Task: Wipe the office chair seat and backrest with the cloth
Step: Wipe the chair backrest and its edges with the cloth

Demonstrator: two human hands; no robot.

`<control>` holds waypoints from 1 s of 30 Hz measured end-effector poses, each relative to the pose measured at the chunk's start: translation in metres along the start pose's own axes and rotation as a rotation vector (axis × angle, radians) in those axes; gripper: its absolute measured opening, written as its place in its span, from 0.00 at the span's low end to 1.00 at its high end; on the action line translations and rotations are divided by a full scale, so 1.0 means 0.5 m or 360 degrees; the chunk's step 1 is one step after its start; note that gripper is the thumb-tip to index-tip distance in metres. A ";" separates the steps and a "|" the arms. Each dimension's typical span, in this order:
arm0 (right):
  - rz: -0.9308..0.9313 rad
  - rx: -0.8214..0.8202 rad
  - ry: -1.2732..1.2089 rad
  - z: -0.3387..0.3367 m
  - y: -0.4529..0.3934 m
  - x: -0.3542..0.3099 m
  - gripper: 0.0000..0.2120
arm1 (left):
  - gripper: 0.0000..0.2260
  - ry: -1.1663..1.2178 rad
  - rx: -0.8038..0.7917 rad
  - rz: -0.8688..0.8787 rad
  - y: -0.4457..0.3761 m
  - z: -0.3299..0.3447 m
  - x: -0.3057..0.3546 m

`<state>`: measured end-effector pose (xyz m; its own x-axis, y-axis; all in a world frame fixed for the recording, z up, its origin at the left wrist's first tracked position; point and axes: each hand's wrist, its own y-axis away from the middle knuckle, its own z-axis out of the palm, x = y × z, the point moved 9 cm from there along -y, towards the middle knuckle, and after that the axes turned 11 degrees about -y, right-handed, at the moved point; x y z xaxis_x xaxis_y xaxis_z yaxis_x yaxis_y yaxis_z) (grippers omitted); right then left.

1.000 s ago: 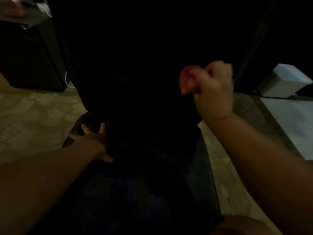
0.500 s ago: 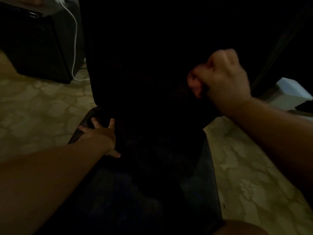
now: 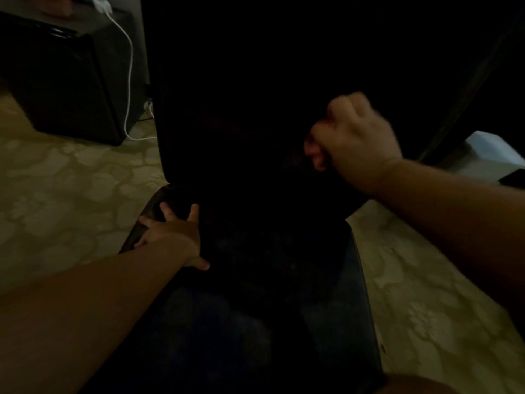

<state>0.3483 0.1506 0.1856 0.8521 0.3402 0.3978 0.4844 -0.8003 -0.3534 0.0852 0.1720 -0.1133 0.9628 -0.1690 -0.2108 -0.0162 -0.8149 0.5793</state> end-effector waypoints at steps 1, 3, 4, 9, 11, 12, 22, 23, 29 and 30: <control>-0.0112 -0.0161 0.0004 0.045 0.022 -0.026 0.13 | 0.74 0.0002 0.0007 0.0000 -0.001 -0.001 -0.001; -0.0380 -0.0533 0.0093 0.134 0.065 -0.065 0.12 | 0.74 0.0030 0.0016 -0.0009 -0.003 0.000 -0.004; -0.0482 -0.0672 0.0152 0.165 0.085 -0.077 0.12 | 0.74 0.0028 0.0014 -0.0006 0.000 0.000 -0.003; -0.0605 -0.0450 0.0238 0.056 0.016 -0.086 0.12 | 0.73 0.0046 0.0010 0.0005 0.017 -0.010 0.000; -0.0361 -0.0020 0.0139 -0.042 -0.040 -0.035 0.14 | 0.74 0.0064 -0.0003 0.0016 0.017 -0.013 0.002; -0.0182 0.0126 0.0067 -0.076 -0.055 -0.011 0.16 | 0.74 0.0082 -0.0014 0.0014 0.016 -0.013 0.002; -0.0642 -0.0691 0.0249 0.190 0.076 -0.120 0.12 | 0.69 0.0190 -0.0031 -0.0051 0.068 -0.033 0.008; -0.0659 -0.0612 0.0204 0.157 0.049 -0.123 0.12 | 0.69 0.0199 -0.0044 -0.0061 0.068 -0.034 0.008; -0.0024 0.0327 -0.0285 -0.059 -0.111 -0.019 0.15 | 0.70 0.0236 -0.0101 -0.0049 0.064 -0.036 0.009; 0.0028 0.0338 -0.0291 -0.046 -0.105 -0.026 0.14 | 0.70 0.0236 -0.0095 -0.0050 0.065 -0.036 0.008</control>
<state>0.3071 0.1767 0.2186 0.8731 0.4259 0.2374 0.4833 -0.6920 -0.5363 0.0933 0.1546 -0.0811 0.9919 -0.0568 -0.1137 0.0263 -0.7836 0.6208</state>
